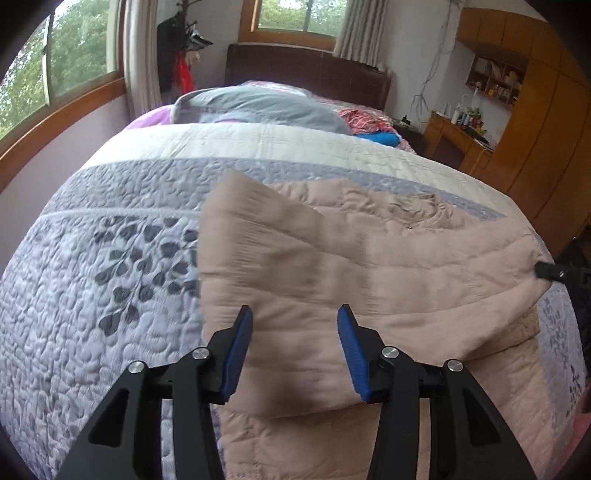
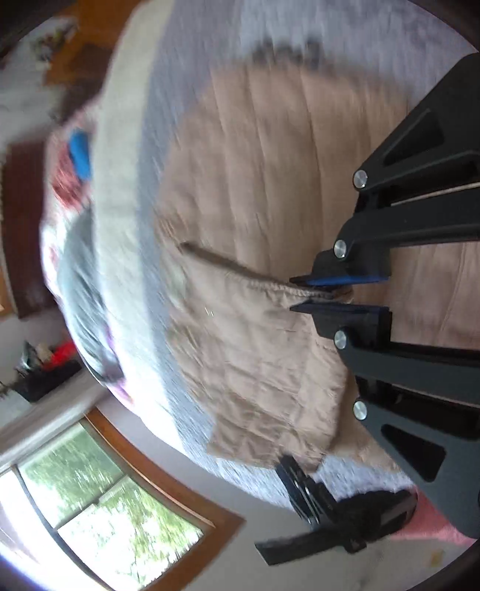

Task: Fold large clothes

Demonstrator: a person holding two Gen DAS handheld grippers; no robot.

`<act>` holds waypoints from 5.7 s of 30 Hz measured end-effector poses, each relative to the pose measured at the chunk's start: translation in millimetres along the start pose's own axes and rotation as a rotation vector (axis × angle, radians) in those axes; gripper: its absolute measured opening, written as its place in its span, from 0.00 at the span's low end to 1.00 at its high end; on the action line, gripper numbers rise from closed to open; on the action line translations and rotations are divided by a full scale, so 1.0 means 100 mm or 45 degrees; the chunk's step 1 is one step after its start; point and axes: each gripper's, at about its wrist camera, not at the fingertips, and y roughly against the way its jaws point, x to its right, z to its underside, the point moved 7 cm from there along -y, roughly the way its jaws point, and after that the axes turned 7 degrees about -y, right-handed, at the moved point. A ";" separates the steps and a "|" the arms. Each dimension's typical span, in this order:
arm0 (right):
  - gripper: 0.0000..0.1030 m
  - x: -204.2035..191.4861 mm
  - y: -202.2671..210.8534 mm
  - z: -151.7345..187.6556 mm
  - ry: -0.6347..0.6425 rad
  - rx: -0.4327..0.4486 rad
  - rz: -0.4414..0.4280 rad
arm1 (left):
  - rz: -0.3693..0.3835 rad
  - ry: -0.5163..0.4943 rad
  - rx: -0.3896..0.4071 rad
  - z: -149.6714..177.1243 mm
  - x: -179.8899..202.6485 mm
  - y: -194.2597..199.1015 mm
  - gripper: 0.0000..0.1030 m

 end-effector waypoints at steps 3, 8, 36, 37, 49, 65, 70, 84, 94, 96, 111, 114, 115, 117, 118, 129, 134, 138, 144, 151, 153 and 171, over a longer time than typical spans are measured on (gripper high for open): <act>0.06 0.37 0.14 -0.03 -0.078 0.029 0.057 | -0.002 -0.029 -0.023 -0.03 0.13 -0.12 0.46; 0.06 0.83 -0.05 0.06 -0.176 -0.009 0.114 | -0.021 -0.071 -0.112 0.03 0.27 -0.48 0.46; 0.17 -0.07 -0.71 0.62 0.024 -0.132 0.144 | -0.063 -0.220 -0.157 0.12 0.96 -0.69 0.47; 0.14 0.01 -0.84 0.64 0.008 -0.161 0.164 | -0.066 -0.228 -0.176 0.15 0.96 -0.76 0.47; 0.18 0.07 -0.57 0.76 0.023 -0.118 0.084 | -0.007 -0.202 -0.106 0.18 0.98 -0.46 0.46; 0.43 0.44 0.43 1.27 0.063 0.013 -0.032 | 0.029 -0.159 -0.105 0.48 0.56 0.19 0.60; 0.54 0.82 1.02 2.17 0.042 0.017 -0.030 | 0.011 -0.155 -0.126 1.25 0.02 0.86 0.65; 0.66 1.45 1.28 3.39 -0.187 0.021 -0.046 | 0.200 0.096 -0.214 2.60 -0.05 1.16 0.70; 0.45 1.34 1.07 3.38 -0.162 0.000 -0.033 | 0.069 0.010 -0.192 2.64 0.15 1.11 0.64; 0.36 1.34 1.06 3.38 -0.175 -0.002 -0.045 | 0.043 -0.007 -0.192 2.64 0.17 1.13 0.50; 0.11 1.27 1.22 3.43 -0.170 0.046 -0.066 | -0.066 -0.070 -0.109 2.59 0.22 1.39 0.14; 0.10 1.23 1.31 3.51 -0.162 0.056 -0.068 | -0.059 -0.074 -0.104 2.63 0.23 1.46 0.14; 0.10 1.21 1.33 3.53 -0.161 0.059 -0.068 | -0.058 -0.073 -0.103 2.64 0.22 1.48 0.14; 0.10 1.18 1.40 3.60 -0.156 0.065 -0.072 | -0.053 -0.071 -0.101 2.69 0.21 1.55 0.14; 0.10 1.16 1.44 3.65 -0.153 0.069 -0.073 | -0.051 -0.068 -0.100 2.71 0.20 1.58 0.14; 0.10 0.99 1.79 4.09 -0.133 0.118 -0.066 | -0.040 -0.050 -0.101 3.07 0.17 1.98 0.14; 0.10 1.12 1.60 4.14 -0.181 0.066 -0.044 | -0.033 -0.030 -0.147 3.17 0.10 1.82 0.14; 0.09 1.20 1.46 4.16 -0.223 0.019 -0.054 | -0.059 -0.047 -0.204 3.23 0.10 1.63 0.13; 0.09 1.08 1.76 3.91 -0.193 0.121 -0.143 | -0.108 -0.120 -0.068 2.86 0.17 1.96 0.13; 0.09 0.94 1.98 3.31 -0.088 0.205 -0.165 | -0.170 -0.245 0.098 2.24 0.32 2.19 0.13; 0.09 0.93 2.01 3.13 -0.070 0.213 -0.165 | -0.183 -0.268 0.127 2.03 0.33 2.18 0.12; 0.09 0.92 1.70 1.39 -0.013 0.166 -0.079 | -0.129 -0.234 0.211 0.41 0.11 1.50 0.12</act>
